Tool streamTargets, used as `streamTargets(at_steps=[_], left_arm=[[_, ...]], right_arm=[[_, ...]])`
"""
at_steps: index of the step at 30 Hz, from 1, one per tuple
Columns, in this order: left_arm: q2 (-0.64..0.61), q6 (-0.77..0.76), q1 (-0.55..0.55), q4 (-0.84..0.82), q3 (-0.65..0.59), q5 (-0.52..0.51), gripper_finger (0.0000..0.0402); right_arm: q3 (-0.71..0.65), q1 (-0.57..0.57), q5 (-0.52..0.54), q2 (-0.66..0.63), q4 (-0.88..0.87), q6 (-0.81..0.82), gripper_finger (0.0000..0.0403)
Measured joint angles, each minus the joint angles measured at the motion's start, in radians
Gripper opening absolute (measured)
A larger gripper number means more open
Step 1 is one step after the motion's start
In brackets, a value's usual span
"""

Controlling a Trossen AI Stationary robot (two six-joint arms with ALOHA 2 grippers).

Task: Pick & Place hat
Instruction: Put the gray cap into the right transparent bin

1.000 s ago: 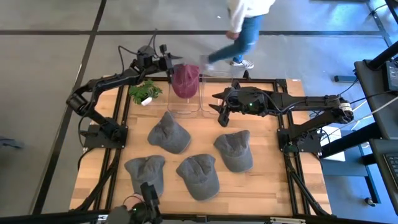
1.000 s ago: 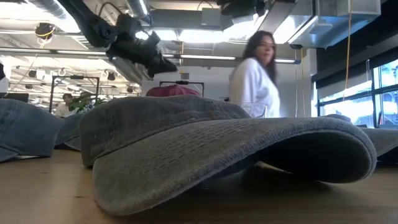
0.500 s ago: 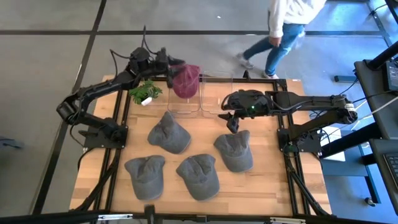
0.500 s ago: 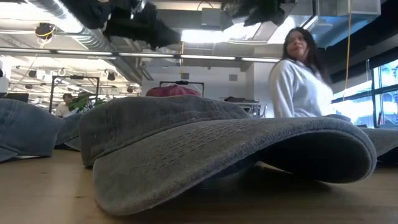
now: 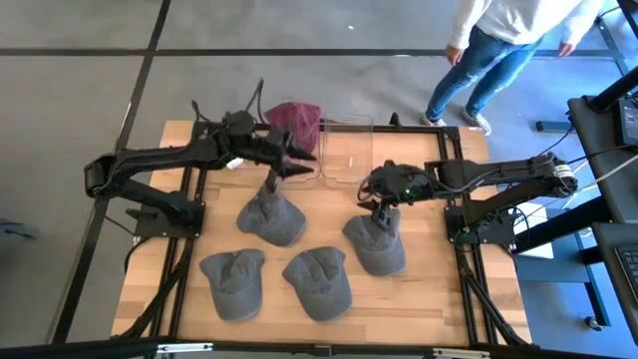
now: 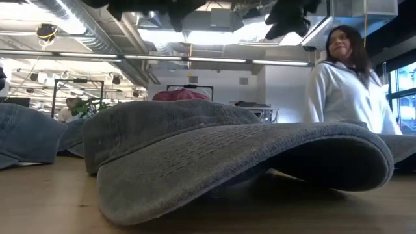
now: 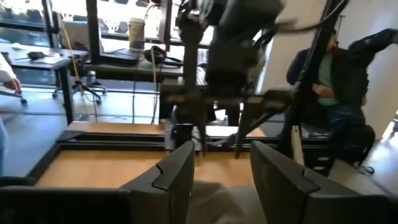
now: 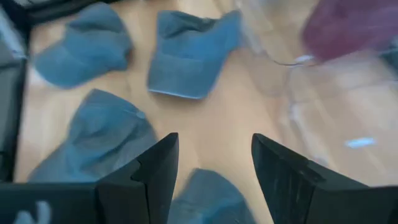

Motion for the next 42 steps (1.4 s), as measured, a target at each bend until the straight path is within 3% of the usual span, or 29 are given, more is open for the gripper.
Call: streamTargets(at_steps=[5, 12, 19, 24, 33, 42], left_arm=[[0.0, -0.012, -0.102, -0.034, 0.0, -0.064, 0.015], [0.001, -0.065, -0.206, -0.053, 0.0, -0.11, 0.015], [0.001, -0.071, -0.272, -0.053, 0.0, -0.225, 0.0151], [0.001, -0.072, -0.288, -0.055, 0.0, -0.278, 0.0149], [0.001, -0.072, -0.288, -0.062, 0.0, -0.282, 0.0151], [0.001, -0.071, -0.288, -0.067, 0.0, -0.282, 0.0152]], right_arm=[[-0.246, -0.001, -0.05, -0.168, 0.233, 0.074, 0.0204], [-0.469, -0.026, -0.052, -0.348, 0.132, 0.437, 0.0204], [-0.608, -0.035, -0.058, -0.355, 0.136, 0.768, 0.0204], [-0.632, -0.035, -0.079, -0.357, 0.111, 0.833, 0.0204], [-0.539, -0.034, -0.053, -0.333, -0.087, 0.938, 0.0204], [-0.502, 0.052, -0.042, -0.141, -0.074, 1.068, 0.0204]])
